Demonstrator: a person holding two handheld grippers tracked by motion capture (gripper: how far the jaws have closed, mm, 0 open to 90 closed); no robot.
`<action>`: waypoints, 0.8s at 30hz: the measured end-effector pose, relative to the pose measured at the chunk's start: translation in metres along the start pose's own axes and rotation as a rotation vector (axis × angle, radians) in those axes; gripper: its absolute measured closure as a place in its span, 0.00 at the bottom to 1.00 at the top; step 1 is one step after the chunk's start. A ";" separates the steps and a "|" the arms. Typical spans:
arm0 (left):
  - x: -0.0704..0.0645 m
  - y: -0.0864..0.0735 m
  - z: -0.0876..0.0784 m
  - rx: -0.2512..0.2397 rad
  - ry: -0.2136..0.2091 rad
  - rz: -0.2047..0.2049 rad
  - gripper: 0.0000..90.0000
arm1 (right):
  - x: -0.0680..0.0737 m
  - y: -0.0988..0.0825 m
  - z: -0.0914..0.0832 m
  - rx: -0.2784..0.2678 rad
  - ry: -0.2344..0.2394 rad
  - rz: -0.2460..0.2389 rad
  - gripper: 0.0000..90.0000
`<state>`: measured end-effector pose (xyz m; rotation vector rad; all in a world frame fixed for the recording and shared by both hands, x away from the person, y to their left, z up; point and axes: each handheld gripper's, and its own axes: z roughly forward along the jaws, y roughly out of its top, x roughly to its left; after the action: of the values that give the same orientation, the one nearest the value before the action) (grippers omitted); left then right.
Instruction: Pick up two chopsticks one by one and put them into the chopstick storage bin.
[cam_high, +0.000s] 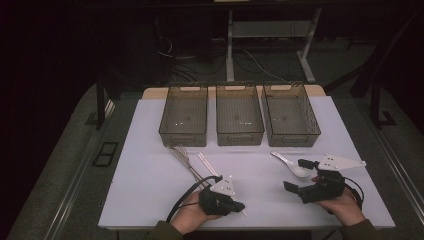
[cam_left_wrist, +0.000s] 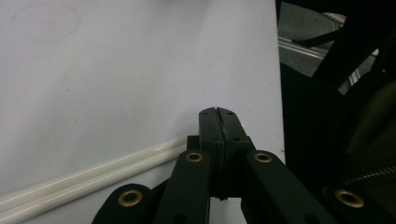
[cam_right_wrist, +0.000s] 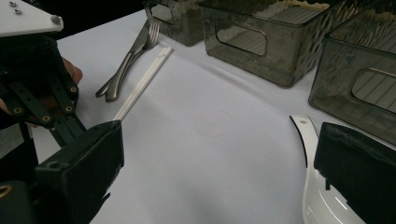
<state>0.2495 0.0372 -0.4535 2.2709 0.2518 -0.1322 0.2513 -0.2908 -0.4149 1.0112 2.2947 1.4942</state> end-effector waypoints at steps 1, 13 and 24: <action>0.000 0.000 0.000 0.000 0.000 0.000 0.99 | 0.000 0.000 0.000 0.000 0.000 0.000 0.02; 0.003 0.010 0.012 0.006 0.014 0.011 0.99 | 0.000 0.000 0.001 0.003 0.000 0.003 0.02; 0.008 0.027 0.030 0.007 0.035 0.022 0.99 | -0.002 0.000 -0.001 -0.007 -0.005 0.001 0.02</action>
<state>0.2632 -0.0020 -0.4543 2.2833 0.2451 -0.0823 0.2524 -0.2923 -0.4146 1.0131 2.2844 1.4965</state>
